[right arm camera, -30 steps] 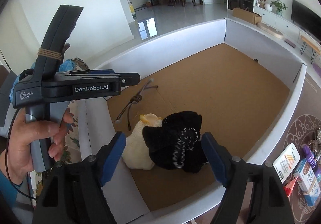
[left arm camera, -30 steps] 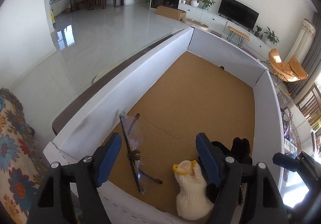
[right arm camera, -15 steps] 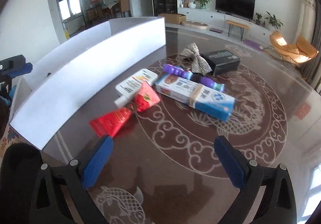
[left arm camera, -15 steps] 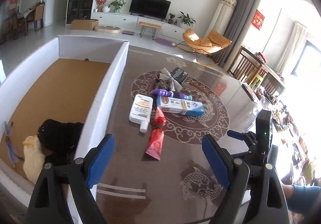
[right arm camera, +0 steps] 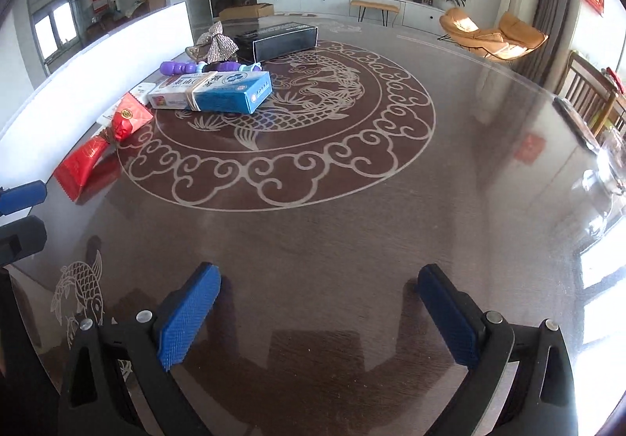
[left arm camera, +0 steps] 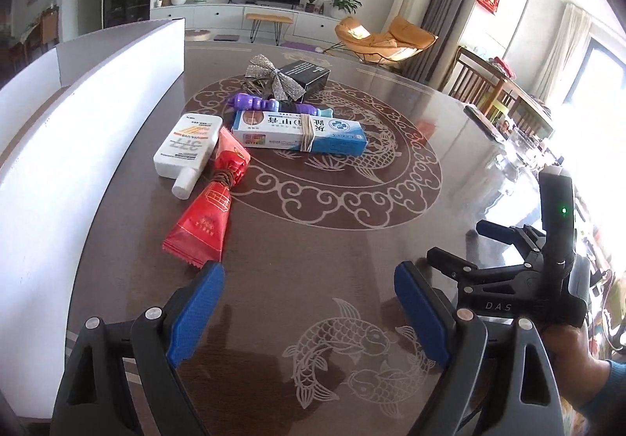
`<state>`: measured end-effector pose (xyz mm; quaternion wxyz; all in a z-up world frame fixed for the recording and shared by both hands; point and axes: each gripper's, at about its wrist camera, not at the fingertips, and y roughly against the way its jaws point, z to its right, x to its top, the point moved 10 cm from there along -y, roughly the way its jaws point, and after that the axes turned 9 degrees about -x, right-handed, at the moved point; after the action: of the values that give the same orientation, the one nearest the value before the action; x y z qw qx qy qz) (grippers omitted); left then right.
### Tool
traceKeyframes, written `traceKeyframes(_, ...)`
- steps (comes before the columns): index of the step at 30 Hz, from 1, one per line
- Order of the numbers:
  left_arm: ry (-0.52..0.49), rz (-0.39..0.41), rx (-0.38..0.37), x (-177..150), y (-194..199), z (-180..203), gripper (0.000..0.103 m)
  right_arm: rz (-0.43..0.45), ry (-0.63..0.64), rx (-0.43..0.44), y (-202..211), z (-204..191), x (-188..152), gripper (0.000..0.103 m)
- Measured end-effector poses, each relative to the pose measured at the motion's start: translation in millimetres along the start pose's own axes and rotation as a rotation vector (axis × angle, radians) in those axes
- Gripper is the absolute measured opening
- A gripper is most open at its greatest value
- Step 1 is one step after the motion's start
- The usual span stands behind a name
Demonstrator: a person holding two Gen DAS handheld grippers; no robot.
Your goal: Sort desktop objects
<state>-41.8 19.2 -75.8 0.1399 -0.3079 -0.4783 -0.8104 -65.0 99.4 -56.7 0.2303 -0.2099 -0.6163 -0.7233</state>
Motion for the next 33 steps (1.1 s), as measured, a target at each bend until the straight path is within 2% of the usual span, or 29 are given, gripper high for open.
traceKeyframes(4, 0.038, 0.028, -0.012, 2, 3, -5, 0.089, -0.007, -0.009, 0.011, -5, 1, 1, 0.103)
traceKeyframes(21, -0.008, 0.028, -0.005, 1, 1, 3, 0.089, -0.006, -0.01, 0.01, -5, 1, 0, 0.103)
traceKeyframes(24, 0.04, 0.069, 0.002, 4, 11, -8, 0.089, -0.006, -0.01, 0.01, -5, 1, 0, 0.103)
traceKeyframes(27, 0.159, 0.107, -0.018, 6, 19, -30, 0.089, -0.006, -0.01, 0.01, -5, 1, 0, 0.103)
traceKeyframes(30, 0.251, 0.111, -0.03, 4, 19, -49, 0.089, -0.006, -0.01, 0.01, -5, 1, 0, 0.103)
traceKeyframes(33, 0.269, 0.104, -0.035, 7, 15, -55, 0.089, -0.006, -0.01, 0.01, -5, 1, 0, 0.103)
